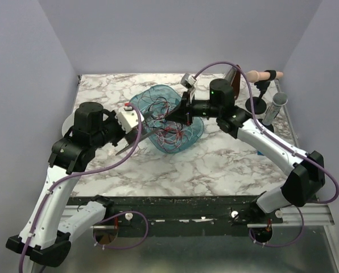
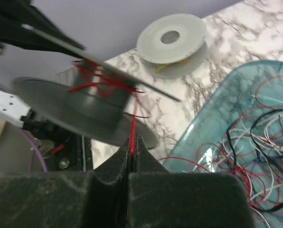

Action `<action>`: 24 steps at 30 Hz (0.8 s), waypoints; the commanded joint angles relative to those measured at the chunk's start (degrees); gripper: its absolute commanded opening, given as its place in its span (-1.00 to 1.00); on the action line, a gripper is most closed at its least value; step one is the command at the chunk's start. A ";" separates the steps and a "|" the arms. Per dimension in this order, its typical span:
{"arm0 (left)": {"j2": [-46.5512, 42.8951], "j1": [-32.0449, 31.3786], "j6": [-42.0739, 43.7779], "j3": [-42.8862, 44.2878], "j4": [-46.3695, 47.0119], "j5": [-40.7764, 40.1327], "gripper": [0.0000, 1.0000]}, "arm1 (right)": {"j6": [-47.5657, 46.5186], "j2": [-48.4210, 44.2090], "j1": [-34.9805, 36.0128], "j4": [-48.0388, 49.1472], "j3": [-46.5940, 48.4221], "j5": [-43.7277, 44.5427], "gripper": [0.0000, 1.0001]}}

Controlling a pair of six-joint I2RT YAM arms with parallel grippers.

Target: Wrap the cables

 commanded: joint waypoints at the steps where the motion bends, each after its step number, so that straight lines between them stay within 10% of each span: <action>1: 1.77 -0.69 2.16 -0.80 10.03 -18.60 -1.00 | 0.11 -1.67 1.53 -8.85 9.80 -4.10 -0.93; 8: 5.64 -1.13 -4.24 0.24 17.95 -28.64 -1.00 | 9.76 2.98 7.59 -7.55 18.94 -10.60 -0.87; 17: 8.80 -1.13 -15.93 5.60 18.93 -26.63 -1.00 | 29.55 9.13 15.15 16.88 24.84 -4.99 -0.60; 24: 11.96 -0.61 -26.91 15.78 16.64 -23.72 -1.00 | 25.96 13.01 18.41 13.22 26.52 -0.42 -0.50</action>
